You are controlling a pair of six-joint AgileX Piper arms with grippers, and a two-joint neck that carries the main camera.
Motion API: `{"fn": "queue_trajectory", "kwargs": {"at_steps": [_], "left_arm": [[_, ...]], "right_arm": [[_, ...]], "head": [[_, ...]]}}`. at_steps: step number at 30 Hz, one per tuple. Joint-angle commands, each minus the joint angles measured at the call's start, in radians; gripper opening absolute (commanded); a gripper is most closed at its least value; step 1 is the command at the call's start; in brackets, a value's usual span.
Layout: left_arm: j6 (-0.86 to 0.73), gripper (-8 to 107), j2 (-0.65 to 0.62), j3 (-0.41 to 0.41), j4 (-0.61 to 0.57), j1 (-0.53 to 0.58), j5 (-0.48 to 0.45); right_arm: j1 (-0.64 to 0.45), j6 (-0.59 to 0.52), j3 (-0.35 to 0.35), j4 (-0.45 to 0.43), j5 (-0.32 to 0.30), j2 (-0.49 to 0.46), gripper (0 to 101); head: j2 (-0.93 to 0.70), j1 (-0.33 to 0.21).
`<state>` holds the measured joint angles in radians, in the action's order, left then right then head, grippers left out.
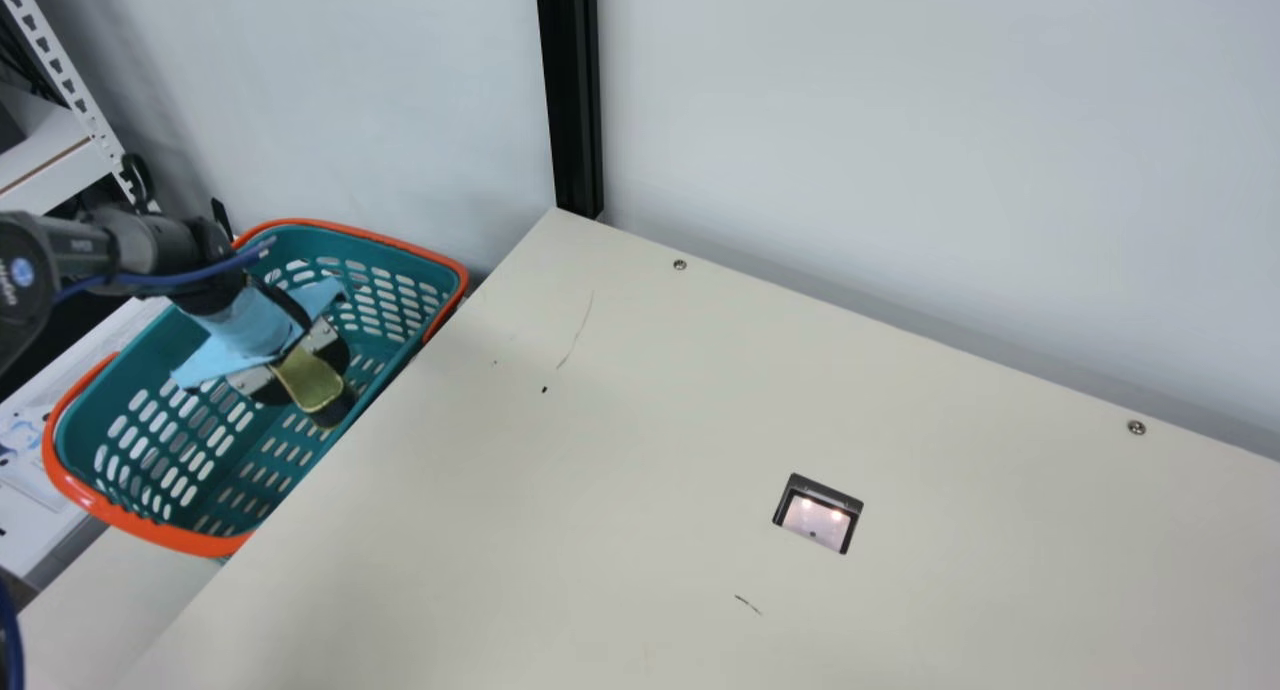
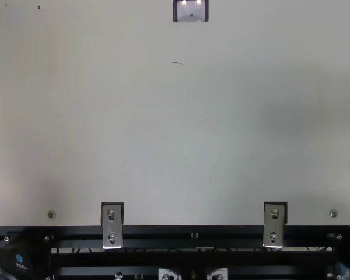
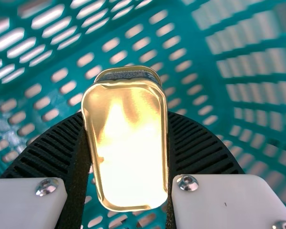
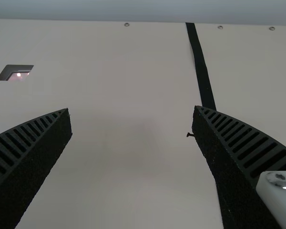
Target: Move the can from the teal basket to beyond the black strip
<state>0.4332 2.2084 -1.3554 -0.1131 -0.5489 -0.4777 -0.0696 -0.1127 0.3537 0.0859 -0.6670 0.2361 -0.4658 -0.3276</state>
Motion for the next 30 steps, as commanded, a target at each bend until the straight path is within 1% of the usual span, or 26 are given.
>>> {"fn": "queue_trajectory", "kwargs": {"at_steps": [1,10,13,17,21,24,30], "left_arm": [[-0.066,10,-0.089,0.02,-0.018,0.003,0.014],[-0.261,10,-0.332,0.111,-0.078,0.015,0.07],[-0.331,10,-0.41,0.14,-0.109,0.018,0.077],[-0.436,10,-0.507,0.171,-0.174,0.02,0.064],[-0.555,10,-0.602,0.197,-0.26,0.024,0.022],[-0.646,10,-0.67,0.216,-0.332,0.025,-0.03],[-0.8,10,-0.786,0.242,-0.459,0.009,-0.187]], "right_arm": [[0.0,0.0,0.0,0.0,0.0,0.0,101],[0.0,0.0,0.0,0.0,0.0,0.0,101],[0.0,0.0,0.0,0.0,0.0,0.0,101],[0.0,0.0,0.0,0.0,0.0,0.0,101],[0.0,0.0,0.0,0.0,0.0,0.0,101],[0.0,0.0,0.0,0.0,0.0,0.0,101],[0.0,0.0,0.0,0.0,0.0,0.0,101]], "head": [[-0.015,-0.035],[-0.015,-0.035],[-0.015,-0.035],[-0.015,-0.035],[-0.015,-0.035],[-0.015,-0.035],[-0.015,-0.035]]}}
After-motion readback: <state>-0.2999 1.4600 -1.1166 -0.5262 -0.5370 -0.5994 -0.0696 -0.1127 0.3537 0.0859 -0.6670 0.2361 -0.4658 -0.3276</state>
